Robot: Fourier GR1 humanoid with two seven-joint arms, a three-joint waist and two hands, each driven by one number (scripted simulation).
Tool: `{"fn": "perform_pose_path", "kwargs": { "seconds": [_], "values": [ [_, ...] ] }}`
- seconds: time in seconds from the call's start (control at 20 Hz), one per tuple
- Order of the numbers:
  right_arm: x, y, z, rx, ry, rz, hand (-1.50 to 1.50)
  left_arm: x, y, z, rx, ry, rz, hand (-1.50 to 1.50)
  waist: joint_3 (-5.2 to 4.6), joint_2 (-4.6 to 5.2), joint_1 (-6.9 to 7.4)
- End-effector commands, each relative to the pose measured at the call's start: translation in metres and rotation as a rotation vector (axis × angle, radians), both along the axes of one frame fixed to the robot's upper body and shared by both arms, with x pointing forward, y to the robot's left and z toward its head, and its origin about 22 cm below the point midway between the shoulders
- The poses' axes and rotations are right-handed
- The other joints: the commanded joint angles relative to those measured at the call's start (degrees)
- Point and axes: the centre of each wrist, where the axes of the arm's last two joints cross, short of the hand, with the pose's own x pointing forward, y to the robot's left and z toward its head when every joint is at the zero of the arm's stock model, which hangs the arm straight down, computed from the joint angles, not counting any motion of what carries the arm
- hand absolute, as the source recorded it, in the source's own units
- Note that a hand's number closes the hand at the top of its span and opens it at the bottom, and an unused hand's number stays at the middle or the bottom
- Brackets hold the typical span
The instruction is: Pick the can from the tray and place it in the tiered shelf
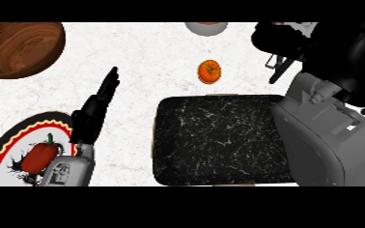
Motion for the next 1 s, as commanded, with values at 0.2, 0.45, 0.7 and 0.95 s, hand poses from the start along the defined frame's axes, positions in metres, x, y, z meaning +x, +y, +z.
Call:
{"fn": "perform_pose_path", "kwargs": {
  "seconds": [0.2,0.45,0.7,0.95],
  "values": [
    [0.017,-0.038,0.045,0.042,0.05,-0.18,1.5,0.001,0.012,0.009,0.001,0.019,-0.005,0.0,0.03,0.17,0.29],
    [0.027,-0.057,0.048,-0.006,-0.008,-0.231,1.5,-0.002,0.007,0.003,-0.002,-0.006,-0.021,0.0,0.03,0.24,0.36],
    [0.033,-0.08,0.07,-0.046,0.025,-0.23,1.5,0.001,0.012,0.009,-0.008,0.003,-0.011,0.0,0.03,0.2,0.42],
    [0.059,-0.101,0.063,-0.151,0.014,-0.262,1.5,0.01,0.0,-0.001,-0.014,-0.009,-0.017,0.0,0.02,0.43,0.43]
  ]
}}
